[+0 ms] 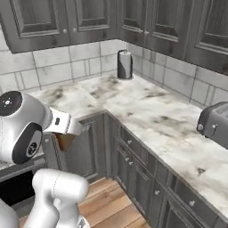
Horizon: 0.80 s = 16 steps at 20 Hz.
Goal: Start the toaster. Once the lever pops up, take the bread to the plate on the dining counter.
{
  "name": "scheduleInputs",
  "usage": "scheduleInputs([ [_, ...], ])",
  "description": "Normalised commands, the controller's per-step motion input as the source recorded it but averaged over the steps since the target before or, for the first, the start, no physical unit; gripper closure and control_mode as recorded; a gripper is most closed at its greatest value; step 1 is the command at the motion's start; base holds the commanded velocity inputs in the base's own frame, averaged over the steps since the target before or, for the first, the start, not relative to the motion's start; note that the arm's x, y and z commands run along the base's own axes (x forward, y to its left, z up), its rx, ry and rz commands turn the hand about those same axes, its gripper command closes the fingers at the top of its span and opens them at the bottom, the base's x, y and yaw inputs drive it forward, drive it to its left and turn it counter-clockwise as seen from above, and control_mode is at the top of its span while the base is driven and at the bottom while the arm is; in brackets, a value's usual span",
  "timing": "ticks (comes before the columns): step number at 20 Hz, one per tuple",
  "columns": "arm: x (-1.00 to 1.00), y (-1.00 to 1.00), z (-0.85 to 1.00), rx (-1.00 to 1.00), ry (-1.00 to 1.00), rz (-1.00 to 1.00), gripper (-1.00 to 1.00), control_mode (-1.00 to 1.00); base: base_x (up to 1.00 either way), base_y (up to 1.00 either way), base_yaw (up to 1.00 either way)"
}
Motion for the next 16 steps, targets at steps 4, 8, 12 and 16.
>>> scheduleInputs([
  [4, 0.0, 0.0, 0.0, 0.0, 0.0, 0.0, 1.0, 1.0, -0.29, -0.07, 0.98],
  [8, 0.0, 0.0, 0.0, 0.0, 0.0, 0.0, 1.0, 1.0, -0.26, -0.01, 0.95],
  [12, 0.0, 0.0, 0.0, 0.0, 0.0, 0.0, 1.0, 1.0, -0.01, 0.0, 1.0],
  [16, 0.0, 0.0, 0.0, 0.0, 0.0, 0.0, 1.0, 1.0, 0.0, 0.0, 1.0],
])
